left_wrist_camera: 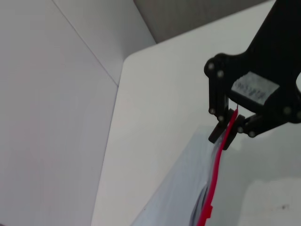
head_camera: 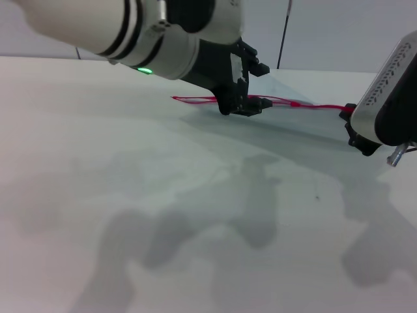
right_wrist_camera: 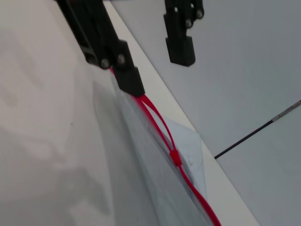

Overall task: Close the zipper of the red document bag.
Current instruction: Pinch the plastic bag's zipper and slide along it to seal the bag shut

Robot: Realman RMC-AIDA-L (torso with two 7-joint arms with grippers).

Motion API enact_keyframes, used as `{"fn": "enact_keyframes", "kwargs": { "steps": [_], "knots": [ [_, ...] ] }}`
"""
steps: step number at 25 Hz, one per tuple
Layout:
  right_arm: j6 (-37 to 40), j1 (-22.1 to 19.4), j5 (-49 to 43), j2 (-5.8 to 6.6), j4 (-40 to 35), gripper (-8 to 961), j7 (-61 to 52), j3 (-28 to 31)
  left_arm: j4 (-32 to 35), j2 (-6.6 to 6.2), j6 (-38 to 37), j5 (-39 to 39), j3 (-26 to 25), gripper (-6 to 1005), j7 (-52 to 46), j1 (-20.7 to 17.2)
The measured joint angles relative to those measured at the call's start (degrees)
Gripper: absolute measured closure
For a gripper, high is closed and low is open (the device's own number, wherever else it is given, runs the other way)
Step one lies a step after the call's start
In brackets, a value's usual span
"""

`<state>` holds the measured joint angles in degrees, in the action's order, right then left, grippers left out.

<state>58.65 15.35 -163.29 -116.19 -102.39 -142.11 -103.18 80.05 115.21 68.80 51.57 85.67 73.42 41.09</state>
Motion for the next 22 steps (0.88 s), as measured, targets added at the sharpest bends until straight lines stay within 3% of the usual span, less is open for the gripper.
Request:
{"fn": "enact_keyframes", "kwargs": {
  "steps": [3, 22],
  "knots": [
    [0.0, 0.06, 0.64, 0.03, 0.0, 907, 0.0, 0.0, 0.03, 0.94, 0.0, -2.32, 0.42, 478, -0.01, 0.7],
    [1.37, 0.27, 1.96, 0.09, -3.56, 906, 0.59, -1.1, -2.76, 1.0, -2.23, -2.09, 2.26, 539, 0.67, 2.13]
  ]
}}
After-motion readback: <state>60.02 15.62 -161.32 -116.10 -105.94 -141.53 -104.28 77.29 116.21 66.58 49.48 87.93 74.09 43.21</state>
